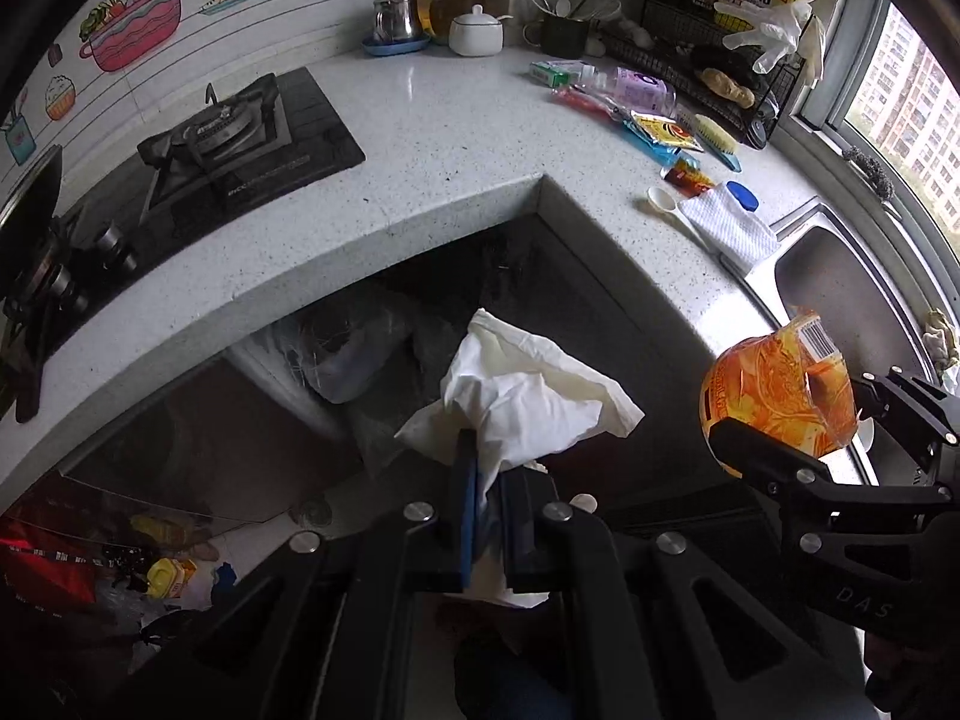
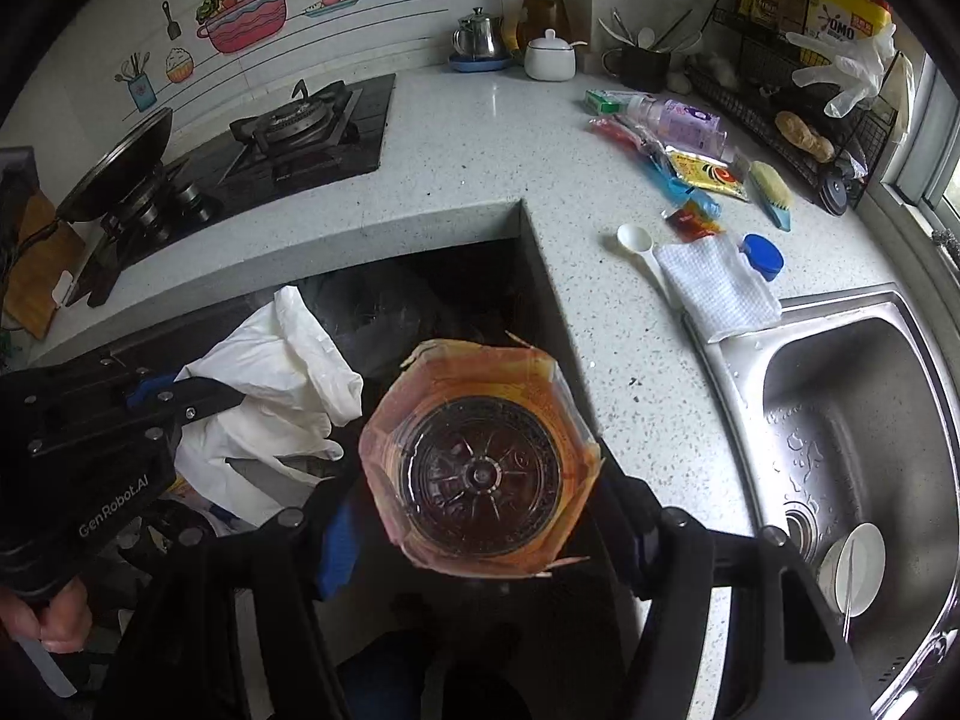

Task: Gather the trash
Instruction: 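Carry the tissue and orange cup down over the red bucket with both grippers, then open the left gripper over the bucket while the right gripper releases the cup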

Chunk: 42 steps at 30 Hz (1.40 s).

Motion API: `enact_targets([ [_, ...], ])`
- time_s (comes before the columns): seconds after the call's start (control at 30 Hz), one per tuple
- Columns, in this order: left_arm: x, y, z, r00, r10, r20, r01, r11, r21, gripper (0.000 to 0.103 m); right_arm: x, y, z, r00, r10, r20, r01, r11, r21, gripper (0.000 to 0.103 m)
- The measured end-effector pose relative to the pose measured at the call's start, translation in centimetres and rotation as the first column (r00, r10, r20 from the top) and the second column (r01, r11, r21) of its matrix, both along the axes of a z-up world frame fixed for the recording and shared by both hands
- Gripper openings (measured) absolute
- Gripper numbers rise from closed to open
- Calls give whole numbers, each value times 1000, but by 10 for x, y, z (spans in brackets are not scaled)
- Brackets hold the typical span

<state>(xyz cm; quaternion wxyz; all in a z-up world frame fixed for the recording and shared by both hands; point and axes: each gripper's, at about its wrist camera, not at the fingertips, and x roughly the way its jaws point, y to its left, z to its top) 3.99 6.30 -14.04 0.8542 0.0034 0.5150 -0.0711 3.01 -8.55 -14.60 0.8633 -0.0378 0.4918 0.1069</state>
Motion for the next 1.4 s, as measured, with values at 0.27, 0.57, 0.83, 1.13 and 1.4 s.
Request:
enact_targets([
  [0.27,27,20,-99,991,-94,-100,97,995,19,6,12,18,-88,991,-113,-70,112,994,-16,64],
  [0.57,56,22,-235,957,-230,-178,236,972,11,6,26,20,-216,962,-240,-127,236,971,-44,64],
  [0.83,88,6,-332,932,-297,-209,296,955,-34,6,42,-2,-307,936,-310,-165,309,950,-30,64],
  [1.13,101,-20,-390,902,-374,-215,382,924,-6,6,59,-13,-351,914,-358,-193,357,933,-37,64],
  [1.4,111,-22,-405,893,-386,-231,395,919,-8,6,72,-19,-363,907,-368,-205,367,929,-46,65],
])
